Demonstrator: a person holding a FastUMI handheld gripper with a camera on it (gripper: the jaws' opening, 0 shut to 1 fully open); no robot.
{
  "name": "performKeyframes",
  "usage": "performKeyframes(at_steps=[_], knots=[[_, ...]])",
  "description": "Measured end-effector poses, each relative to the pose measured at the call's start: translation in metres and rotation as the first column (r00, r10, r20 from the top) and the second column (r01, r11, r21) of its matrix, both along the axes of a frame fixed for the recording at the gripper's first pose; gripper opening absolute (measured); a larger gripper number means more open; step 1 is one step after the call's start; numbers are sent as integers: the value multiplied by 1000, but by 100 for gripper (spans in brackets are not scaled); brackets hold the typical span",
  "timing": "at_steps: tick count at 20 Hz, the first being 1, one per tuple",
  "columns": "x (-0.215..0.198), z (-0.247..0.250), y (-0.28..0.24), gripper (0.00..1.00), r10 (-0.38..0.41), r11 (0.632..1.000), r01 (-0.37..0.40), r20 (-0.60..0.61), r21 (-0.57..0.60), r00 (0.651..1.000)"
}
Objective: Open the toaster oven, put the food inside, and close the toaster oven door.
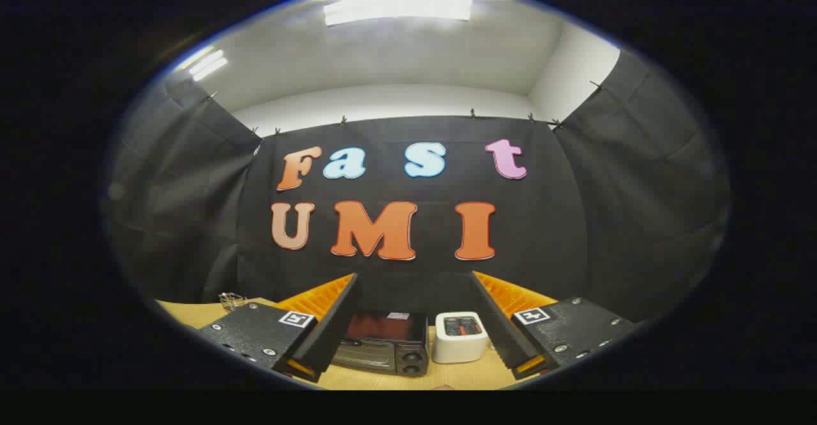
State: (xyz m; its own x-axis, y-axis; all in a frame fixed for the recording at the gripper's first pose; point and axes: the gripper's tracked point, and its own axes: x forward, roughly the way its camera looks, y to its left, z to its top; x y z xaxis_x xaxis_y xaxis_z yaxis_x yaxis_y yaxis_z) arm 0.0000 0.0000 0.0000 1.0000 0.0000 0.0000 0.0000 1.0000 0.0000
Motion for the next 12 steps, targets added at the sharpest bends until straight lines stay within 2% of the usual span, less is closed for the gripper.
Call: performKeyframes(at_steps=[12], knots=[[7, -9, 31, 98, 43, 999, -43, -1, 28, 999]])
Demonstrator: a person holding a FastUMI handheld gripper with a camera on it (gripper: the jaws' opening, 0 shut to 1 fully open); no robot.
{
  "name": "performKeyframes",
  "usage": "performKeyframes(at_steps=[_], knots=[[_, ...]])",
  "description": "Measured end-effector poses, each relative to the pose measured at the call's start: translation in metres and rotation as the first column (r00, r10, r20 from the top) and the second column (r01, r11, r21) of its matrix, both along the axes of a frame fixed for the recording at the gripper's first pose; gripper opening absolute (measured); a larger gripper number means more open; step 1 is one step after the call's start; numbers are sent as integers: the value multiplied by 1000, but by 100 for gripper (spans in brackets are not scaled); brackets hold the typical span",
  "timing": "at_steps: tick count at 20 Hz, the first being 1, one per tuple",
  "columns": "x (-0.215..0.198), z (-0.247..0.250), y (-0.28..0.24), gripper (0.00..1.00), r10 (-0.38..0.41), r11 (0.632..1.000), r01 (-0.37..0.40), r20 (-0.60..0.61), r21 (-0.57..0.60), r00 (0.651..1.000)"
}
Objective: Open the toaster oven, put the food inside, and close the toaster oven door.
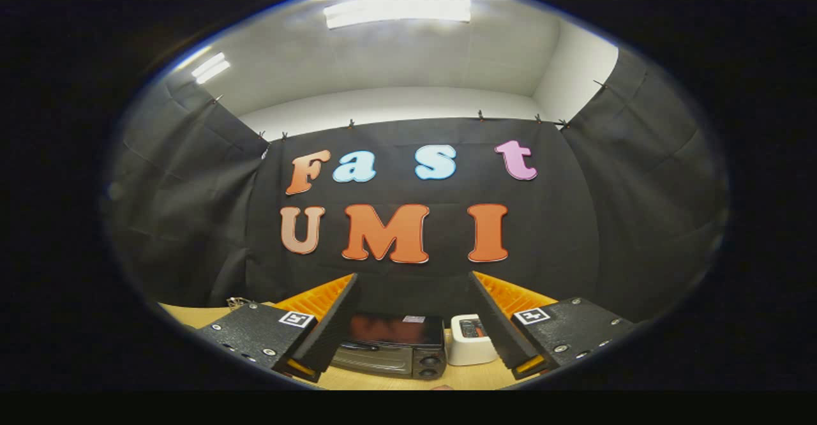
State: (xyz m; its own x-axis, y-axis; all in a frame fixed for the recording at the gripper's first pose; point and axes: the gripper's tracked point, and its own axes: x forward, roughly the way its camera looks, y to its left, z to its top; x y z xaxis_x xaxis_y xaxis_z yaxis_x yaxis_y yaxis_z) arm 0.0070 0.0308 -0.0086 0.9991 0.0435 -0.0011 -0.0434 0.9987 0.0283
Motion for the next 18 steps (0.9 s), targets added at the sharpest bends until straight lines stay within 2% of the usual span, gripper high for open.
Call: performKeyframes(at_steps=[6, 10, 18], knots=[[5, -24, 21, 98, 44, 998, -41, -71, 43, 997], [9, -44, 32, 98, 62, 998, -60, -105, 24, 993], [48, -136, 72, 98, 94, 995, -98, -268, -2, 959]])
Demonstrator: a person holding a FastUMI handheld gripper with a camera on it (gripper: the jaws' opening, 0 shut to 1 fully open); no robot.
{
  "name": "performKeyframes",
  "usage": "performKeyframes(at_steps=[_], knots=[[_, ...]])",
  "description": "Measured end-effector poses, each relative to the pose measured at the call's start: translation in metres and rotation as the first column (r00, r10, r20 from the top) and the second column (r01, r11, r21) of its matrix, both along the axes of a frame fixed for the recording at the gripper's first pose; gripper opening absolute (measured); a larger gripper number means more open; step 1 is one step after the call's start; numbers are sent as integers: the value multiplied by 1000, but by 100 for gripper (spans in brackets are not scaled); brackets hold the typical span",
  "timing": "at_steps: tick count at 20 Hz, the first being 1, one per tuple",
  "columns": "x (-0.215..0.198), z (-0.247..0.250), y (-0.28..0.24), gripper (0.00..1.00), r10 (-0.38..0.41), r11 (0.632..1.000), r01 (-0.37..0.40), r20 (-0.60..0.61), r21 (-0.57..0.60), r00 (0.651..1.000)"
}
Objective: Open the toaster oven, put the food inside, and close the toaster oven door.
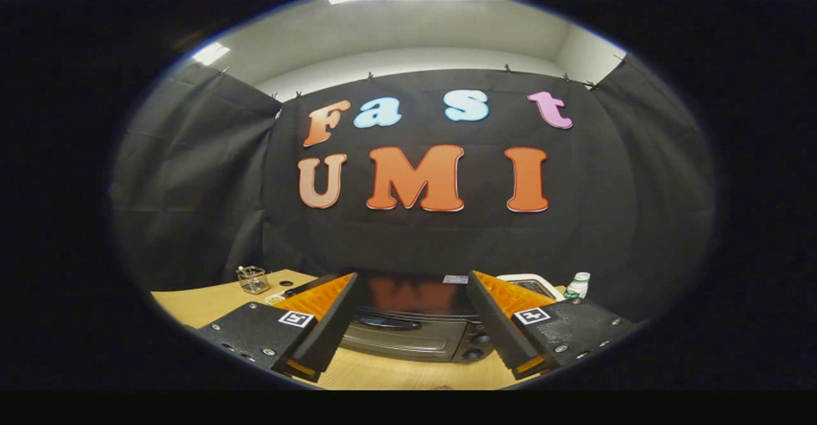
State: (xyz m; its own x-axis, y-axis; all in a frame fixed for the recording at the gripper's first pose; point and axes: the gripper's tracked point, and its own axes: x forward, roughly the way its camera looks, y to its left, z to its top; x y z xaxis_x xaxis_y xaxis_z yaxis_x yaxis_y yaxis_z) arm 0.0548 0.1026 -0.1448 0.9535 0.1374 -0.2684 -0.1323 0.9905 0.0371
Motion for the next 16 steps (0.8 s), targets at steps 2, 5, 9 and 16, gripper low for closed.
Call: performKeyframes(at_steps=[2, 5, 9, 16], knots=[[12, -26, 11, 98, 4, 1000, -3, -53, 12, 999], [27, -55, 26, 98, 3, 1000, -2, -112, 13, 994], [44, -74, 33, 99, -10, 999, 6, -108, -33, 994], [50, -103, 38, 97, -32, 999, 31, -143, -8, 989]])
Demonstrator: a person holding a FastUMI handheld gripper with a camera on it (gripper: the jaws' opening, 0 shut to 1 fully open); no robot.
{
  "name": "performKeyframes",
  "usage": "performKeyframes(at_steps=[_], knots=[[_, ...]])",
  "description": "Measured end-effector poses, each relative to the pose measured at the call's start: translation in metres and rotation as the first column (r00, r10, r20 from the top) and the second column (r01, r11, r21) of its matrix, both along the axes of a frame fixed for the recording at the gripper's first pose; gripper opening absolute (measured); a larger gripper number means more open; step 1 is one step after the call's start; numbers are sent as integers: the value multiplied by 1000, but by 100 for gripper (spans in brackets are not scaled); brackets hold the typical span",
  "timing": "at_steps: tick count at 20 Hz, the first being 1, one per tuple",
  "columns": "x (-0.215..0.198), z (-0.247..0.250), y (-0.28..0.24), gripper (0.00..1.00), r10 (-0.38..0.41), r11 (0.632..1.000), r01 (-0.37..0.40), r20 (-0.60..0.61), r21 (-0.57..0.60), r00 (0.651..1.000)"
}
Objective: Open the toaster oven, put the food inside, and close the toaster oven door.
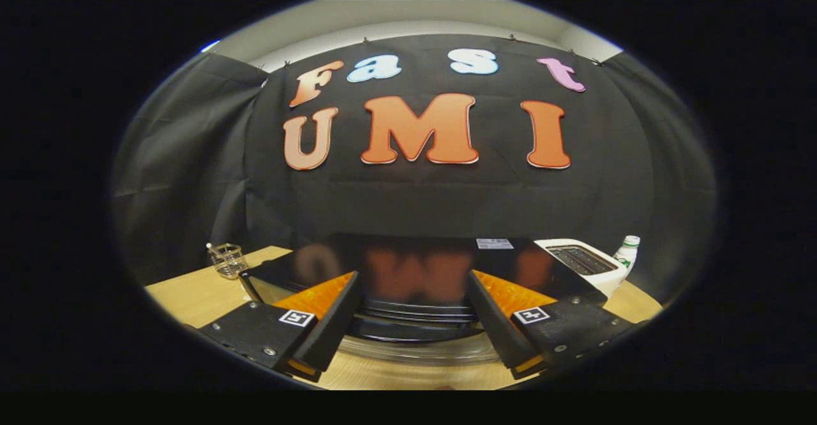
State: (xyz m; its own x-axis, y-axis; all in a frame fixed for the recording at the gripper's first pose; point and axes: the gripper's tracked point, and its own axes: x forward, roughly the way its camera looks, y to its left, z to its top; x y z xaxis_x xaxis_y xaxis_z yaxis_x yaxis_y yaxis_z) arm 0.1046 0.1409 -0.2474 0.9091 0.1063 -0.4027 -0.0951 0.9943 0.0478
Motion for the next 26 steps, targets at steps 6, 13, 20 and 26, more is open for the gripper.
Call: performKeyframes(at_steps=[6, 13, 20, 26], knots=[[-29, 9, 5, 96, 48, 998, -50, 51, 33, 998], [-66, 11, 7, 81, 109, 991, -112, 42, 74, 993], [-126, 3, 9, 81, 172, 984, -171, -18, 54, 985], [-165, -38, 10, 81, 203, 970, -168, -202, 175, 958]])
